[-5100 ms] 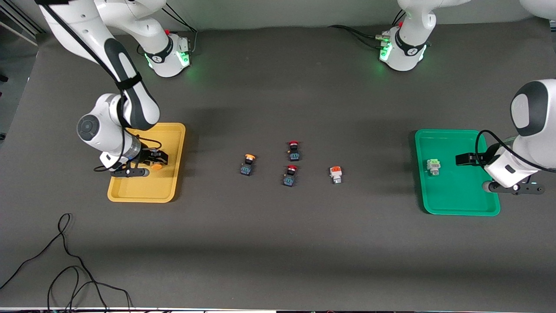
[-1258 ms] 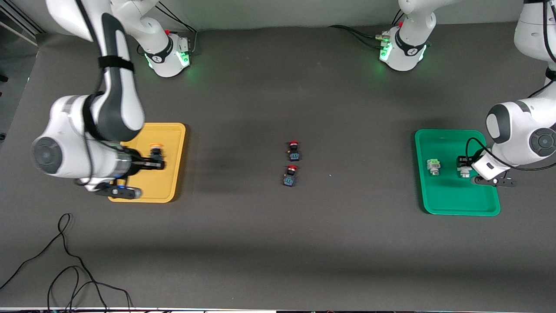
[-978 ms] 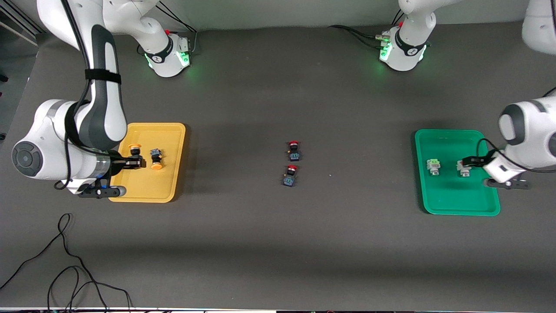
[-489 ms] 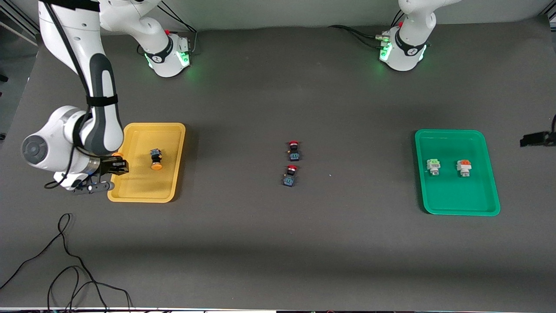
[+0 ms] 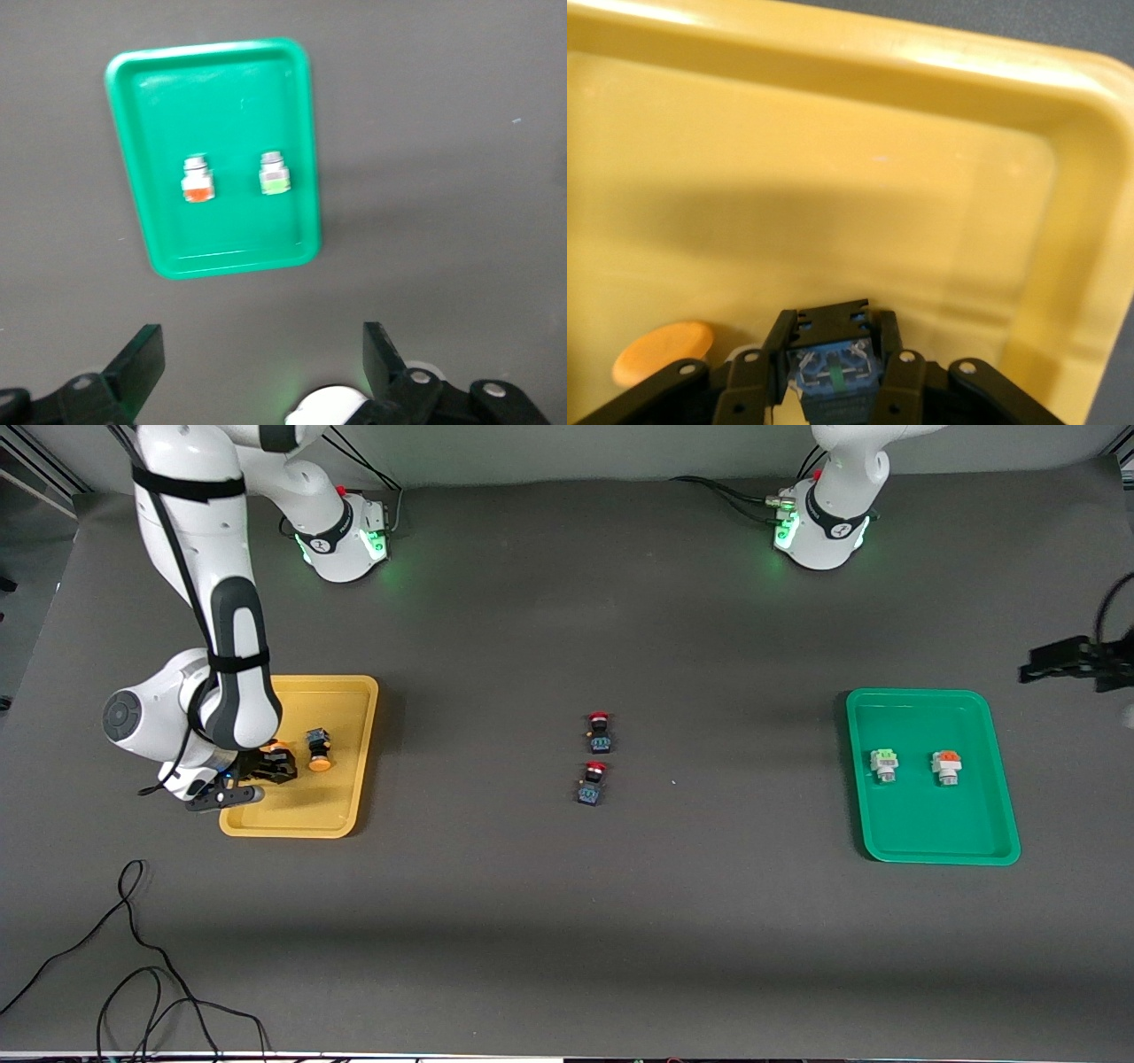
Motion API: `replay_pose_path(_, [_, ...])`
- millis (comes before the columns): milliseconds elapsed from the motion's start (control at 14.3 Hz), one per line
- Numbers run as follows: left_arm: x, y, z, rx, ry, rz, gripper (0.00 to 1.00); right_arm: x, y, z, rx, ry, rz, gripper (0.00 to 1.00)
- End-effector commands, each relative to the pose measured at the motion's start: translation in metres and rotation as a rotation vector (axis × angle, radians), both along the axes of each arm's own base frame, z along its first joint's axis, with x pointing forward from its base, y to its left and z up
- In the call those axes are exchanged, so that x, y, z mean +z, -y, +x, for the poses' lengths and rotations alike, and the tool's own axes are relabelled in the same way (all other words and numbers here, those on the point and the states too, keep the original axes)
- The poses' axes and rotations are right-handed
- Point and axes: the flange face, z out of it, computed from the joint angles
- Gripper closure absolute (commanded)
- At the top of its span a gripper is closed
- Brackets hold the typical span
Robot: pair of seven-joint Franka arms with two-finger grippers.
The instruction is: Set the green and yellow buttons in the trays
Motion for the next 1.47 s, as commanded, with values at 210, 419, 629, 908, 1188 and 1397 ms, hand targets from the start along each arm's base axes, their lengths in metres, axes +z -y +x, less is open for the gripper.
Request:
replay_pose_path(210, [0.017, 0.076, -0.009, 0.019, 0.024, 0.029, 0.00, 0.001, -0.004, 0.002, -0.005, 0.029, 0.022, 0.01])
replay_pose_path(419, [0.019, 0.080, -0.009, 0.013, 0.025, 0.028, 0.00, 0.032, 0.000, 0.006, -0.015, 0.030, 0.099, 0.00])
replay_pose_path(629, [0.020, 0.081, -0.010, 0.011, 0.025, 0.027, 0.00, 0.113, 0.006, 0.030, -0.017, -0.035, 0.089, 0.00])
replay_pose_path(908, [0.020, 0.084, -0.010, 0.002, 0.029, 0.031, 0.00, 0.223, -0.011, 0.046, -0.070, -0.138, 0.090, 0.00])
replay_pose_path(1188, [0.020, 0.086, -0.010, -0.002, 0.027, 0.033, 0.00, 0.323, -0.039, 0.047, -0.117, -0.208, 0.044, 0.00])
replay_pose_path(1397, [0.021, 0.084, -0.010, 0.001, 0.029, 0.036, 0.00, 0.402, -0.039, 0.036, -0.131, -0.174, -0.001, 0.00])
